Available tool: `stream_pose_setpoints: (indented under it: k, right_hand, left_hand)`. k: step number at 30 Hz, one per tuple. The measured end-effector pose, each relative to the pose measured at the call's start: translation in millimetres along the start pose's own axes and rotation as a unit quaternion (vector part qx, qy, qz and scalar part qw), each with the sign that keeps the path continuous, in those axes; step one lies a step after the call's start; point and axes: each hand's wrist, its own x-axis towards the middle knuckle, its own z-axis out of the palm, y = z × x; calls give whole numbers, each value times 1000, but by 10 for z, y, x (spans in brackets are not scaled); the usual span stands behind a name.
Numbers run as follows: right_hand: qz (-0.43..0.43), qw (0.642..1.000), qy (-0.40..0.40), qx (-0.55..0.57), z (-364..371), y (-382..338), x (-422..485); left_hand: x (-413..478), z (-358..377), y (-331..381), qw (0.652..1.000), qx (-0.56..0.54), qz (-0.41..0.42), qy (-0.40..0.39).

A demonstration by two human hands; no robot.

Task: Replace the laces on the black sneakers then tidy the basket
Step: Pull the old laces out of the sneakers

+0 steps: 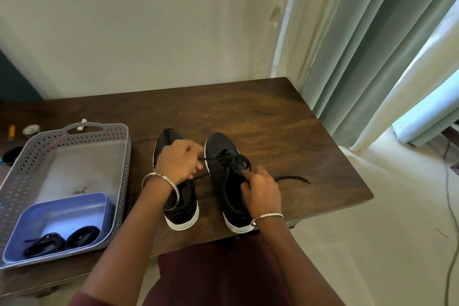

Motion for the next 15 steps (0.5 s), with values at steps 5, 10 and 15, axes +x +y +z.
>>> stream_pose_setpoints:
  k: [5,10,15]
  right_hand:
    - [3,1000,-1,-6,11,-2,-2]
    - [-7,1000,-18,-6,1,18,6]
    - [-9,1000,-28,-5,9,50,14]
  left_hand:
    - [142,297,105,957,248,147,24]
    - [270,732,239,935,308,171,-31]
    - [387,828,216,944,294,150,-2]
